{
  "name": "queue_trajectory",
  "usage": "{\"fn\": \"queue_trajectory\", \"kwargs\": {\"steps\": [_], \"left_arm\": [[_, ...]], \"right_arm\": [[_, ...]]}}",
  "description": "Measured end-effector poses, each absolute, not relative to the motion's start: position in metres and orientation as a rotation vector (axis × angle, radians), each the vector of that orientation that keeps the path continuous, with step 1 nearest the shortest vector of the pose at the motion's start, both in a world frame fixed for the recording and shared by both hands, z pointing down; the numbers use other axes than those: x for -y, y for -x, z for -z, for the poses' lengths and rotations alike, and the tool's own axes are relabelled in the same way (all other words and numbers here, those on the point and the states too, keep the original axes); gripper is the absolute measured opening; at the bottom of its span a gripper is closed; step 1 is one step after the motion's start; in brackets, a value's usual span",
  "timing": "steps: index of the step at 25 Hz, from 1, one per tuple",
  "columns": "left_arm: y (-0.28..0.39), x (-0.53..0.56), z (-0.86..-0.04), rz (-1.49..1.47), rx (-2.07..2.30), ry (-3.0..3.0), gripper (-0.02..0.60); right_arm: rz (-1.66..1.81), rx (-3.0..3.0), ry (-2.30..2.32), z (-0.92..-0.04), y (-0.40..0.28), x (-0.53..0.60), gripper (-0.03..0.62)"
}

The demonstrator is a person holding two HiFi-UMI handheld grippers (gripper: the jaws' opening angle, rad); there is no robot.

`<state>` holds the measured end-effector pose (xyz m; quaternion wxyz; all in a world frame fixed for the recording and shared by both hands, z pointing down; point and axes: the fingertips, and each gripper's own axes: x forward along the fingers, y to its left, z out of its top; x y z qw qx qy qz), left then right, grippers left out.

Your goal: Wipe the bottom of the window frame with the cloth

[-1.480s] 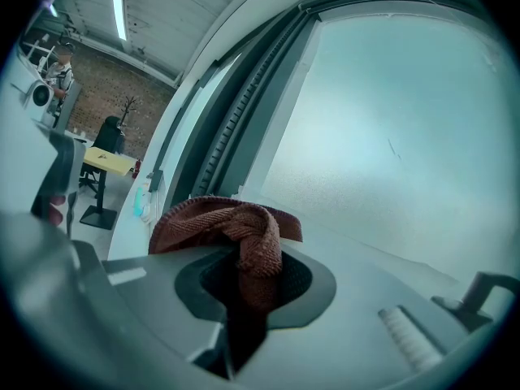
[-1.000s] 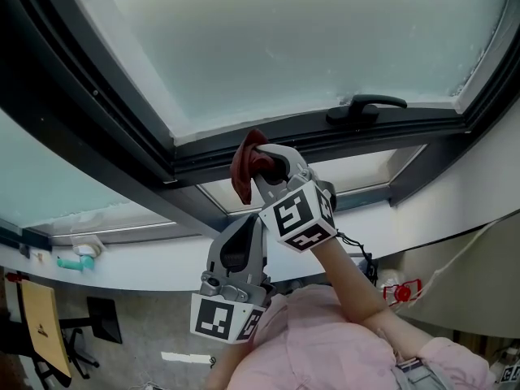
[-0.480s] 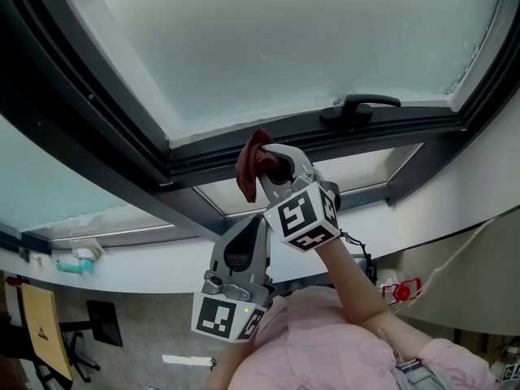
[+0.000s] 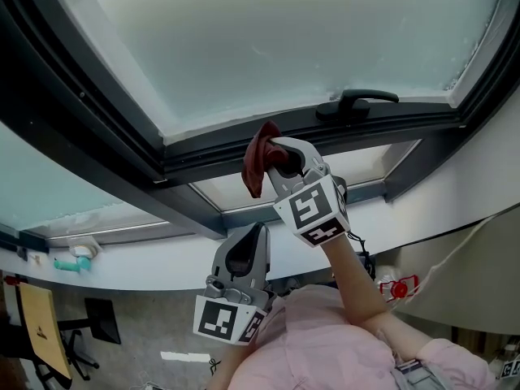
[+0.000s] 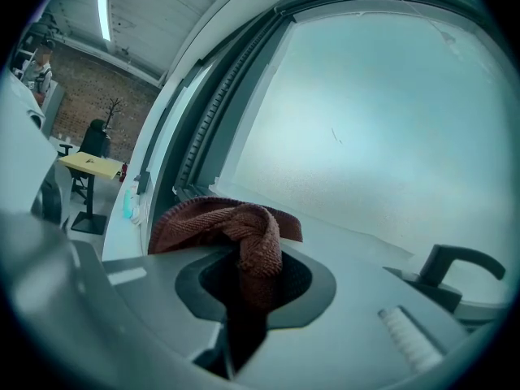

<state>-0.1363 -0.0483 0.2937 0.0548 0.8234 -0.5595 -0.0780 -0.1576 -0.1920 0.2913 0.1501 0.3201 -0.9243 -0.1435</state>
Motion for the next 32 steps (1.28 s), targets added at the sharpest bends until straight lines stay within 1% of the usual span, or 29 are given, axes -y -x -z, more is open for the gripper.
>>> {"fn": "queue_trajectory", "kwargs": {"steps": [9,21,26,27,29,30,32], "left_arm": [[0.117,0.039,-0.305,0.201,1.64,-2.523,-0.005],[0.112,0.033,-0.307,0.187,1.642,-2.524,-0.005],[0.086,0.029,-0.308,0.223,1.456,-2.63,-0.006],[0.084,0.028,-0.307,0.274,1.432,-2.618,-0.001],[0.083,0.025,-0.302,0.418,1.386,-2.583,0.077],[0.084,0.023,-0.299,0.483,1.361,-2.579,0.094],[0.087,0.019,-0.295,0.551,1.344,-2.582,0.098]], "right_arm": [[0.371,2.683,-0.943,-0.292,0.147,0.196,0.058],[0.348,2.681,-0.976,-0.292,0.132,0.2,0.058],[0.342,2.688,-0.983,-0.291,0.128,0.203,0.058],[0.341,2.689,-0.983,-0.291,0.128,0.203,0.058],[0.339,2.691,-0.982,-0.29,0.128,0.203,0.058],[0.339,2.692,-0.981,-0.29,0.128,0.203,0.058],[0.336,2.696,-0.978,-0.29,0.129,0.203,0.058]]}}
